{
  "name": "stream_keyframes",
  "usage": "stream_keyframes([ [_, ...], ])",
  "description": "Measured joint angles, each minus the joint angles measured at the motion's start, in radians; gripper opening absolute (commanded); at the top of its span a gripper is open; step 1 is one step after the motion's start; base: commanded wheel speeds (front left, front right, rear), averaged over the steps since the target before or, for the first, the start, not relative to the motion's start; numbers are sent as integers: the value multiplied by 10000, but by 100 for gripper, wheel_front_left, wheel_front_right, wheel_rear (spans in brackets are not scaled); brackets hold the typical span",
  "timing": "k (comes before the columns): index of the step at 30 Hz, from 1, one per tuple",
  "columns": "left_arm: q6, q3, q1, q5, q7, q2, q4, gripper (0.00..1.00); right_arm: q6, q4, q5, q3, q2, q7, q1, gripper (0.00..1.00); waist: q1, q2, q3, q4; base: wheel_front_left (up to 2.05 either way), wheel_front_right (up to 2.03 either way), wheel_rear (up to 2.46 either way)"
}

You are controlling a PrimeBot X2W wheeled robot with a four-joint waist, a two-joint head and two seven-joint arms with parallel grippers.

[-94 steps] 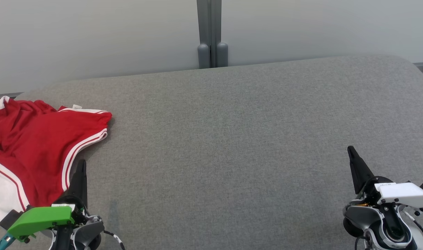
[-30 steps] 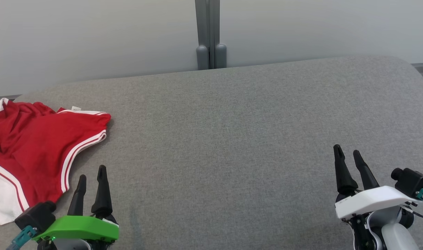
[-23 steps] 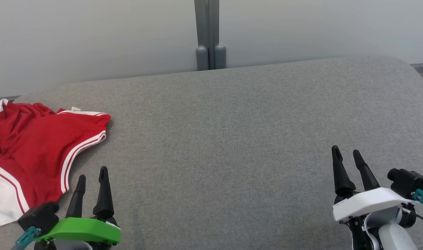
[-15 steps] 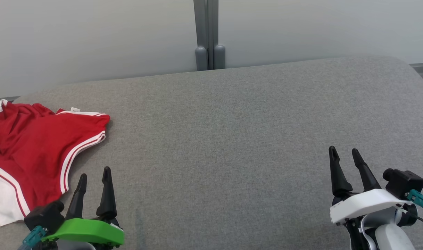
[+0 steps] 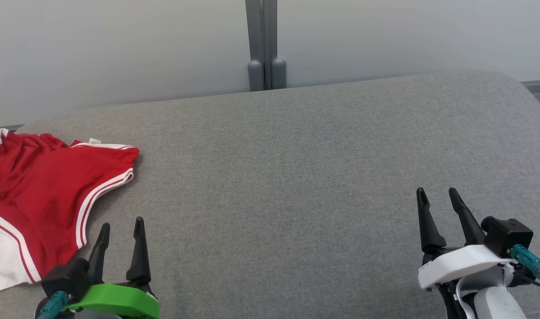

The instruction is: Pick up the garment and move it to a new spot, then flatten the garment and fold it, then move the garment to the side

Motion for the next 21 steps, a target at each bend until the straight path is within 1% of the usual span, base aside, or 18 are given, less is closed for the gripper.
stream_keyframes([
  [21,0,23,74,1778,-431,117,228,100,2,144,-1547,-33,21,-439,55,100,0,0,-52,79,0,0,0],
])
